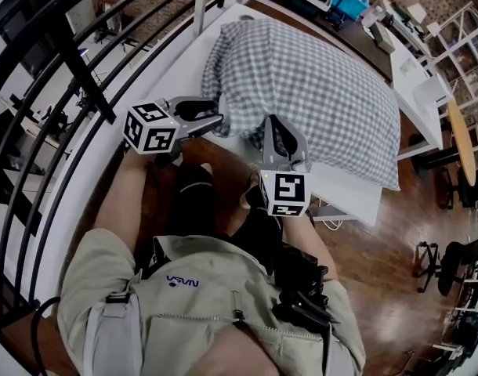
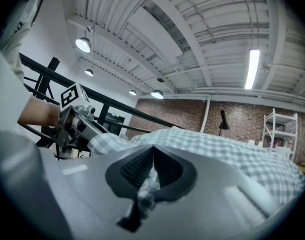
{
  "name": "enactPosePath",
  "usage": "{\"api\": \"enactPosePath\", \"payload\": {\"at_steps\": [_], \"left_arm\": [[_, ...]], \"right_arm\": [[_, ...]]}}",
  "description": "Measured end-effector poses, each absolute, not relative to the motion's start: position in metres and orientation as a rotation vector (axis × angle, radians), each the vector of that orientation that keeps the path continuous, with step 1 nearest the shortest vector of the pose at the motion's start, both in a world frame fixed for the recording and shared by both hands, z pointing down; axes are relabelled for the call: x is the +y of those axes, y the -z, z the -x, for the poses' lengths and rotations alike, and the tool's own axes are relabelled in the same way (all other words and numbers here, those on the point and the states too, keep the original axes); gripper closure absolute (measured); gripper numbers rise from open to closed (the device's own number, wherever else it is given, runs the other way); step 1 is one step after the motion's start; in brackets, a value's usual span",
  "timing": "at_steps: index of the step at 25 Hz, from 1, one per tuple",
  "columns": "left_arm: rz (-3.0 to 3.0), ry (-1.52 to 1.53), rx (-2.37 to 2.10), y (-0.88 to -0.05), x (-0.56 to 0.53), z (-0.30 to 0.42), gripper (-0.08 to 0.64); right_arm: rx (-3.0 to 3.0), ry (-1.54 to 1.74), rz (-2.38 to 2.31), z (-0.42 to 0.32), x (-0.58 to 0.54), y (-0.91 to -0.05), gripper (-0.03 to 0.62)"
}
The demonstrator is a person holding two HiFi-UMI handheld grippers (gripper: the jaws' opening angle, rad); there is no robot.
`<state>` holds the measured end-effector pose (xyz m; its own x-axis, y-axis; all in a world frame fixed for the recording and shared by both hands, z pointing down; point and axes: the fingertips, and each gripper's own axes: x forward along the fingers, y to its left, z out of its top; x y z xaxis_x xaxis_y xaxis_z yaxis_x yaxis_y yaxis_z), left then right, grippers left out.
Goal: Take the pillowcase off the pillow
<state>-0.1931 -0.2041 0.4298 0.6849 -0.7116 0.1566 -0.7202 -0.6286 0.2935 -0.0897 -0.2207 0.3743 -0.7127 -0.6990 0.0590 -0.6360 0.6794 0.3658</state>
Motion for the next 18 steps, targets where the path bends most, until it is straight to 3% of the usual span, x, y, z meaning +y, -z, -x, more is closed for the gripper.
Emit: {"api": "enactPosePath", "payload": {"at_steps": [5,9,18], "left_arm": [[-2.539,-0.055,-1.084,-0.440,-0.212,0.174,0.405],[-2.554,-0.135,-1.190,-0.437,-0.220,0.179,0.509],[-2.419,0.023,-1.561,-0.396,-0.231,0.258,0.522]], "right_arm": [[-2.689,0.474,-1.088,0.089,-0.220,-0.379,0.586],[-2.669,0.506,-1.077,0.090,-0.219,-0.378,0.586],[-2.487,0.578,-1.290,0.030,-0.258,-0.351,0.588]]}}
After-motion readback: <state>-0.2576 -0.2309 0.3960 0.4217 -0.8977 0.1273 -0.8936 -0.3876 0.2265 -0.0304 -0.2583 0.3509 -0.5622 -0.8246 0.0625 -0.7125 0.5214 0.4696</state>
